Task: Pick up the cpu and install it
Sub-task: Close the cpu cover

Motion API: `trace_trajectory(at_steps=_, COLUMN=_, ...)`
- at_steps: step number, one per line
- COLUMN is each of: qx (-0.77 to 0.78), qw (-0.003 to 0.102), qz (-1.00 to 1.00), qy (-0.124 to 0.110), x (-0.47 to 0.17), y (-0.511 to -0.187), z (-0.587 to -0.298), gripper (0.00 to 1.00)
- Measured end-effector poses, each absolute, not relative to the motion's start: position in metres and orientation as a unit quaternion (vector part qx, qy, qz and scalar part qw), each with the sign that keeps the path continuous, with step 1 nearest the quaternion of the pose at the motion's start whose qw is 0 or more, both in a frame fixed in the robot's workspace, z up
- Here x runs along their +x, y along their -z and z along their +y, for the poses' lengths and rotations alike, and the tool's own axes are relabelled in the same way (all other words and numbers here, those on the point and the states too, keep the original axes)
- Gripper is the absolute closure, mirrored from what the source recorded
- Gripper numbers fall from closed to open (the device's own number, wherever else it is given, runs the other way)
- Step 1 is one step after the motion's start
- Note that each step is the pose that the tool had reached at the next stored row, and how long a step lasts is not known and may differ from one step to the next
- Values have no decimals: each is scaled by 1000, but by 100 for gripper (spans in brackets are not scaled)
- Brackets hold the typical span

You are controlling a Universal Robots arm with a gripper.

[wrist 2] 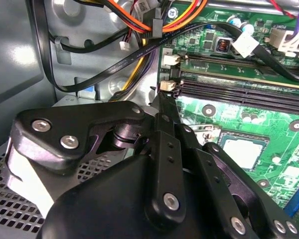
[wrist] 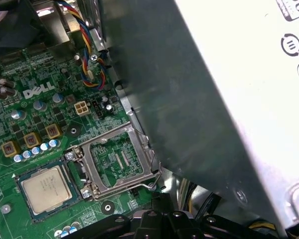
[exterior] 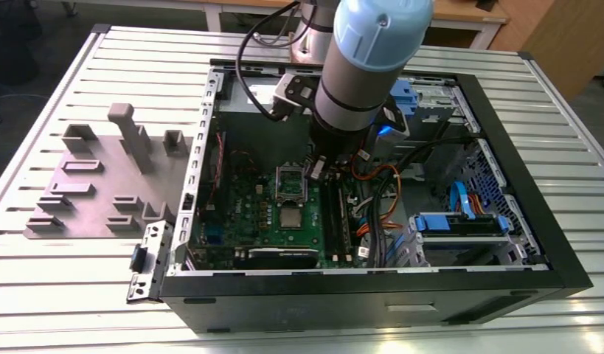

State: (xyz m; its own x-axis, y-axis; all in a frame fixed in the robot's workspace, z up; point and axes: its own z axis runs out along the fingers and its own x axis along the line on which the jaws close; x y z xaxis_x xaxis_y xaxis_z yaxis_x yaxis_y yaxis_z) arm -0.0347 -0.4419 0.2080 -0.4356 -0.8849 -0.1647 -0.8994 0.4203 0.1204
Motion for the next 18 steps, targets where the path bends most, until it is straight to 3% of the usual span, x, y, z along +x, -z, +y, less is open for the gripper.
trace_trajectory(at_steps=18, qx=-529, qw=44, qz=841, qy=-106, x=-35, y=-203, z=-442, gripper=89)
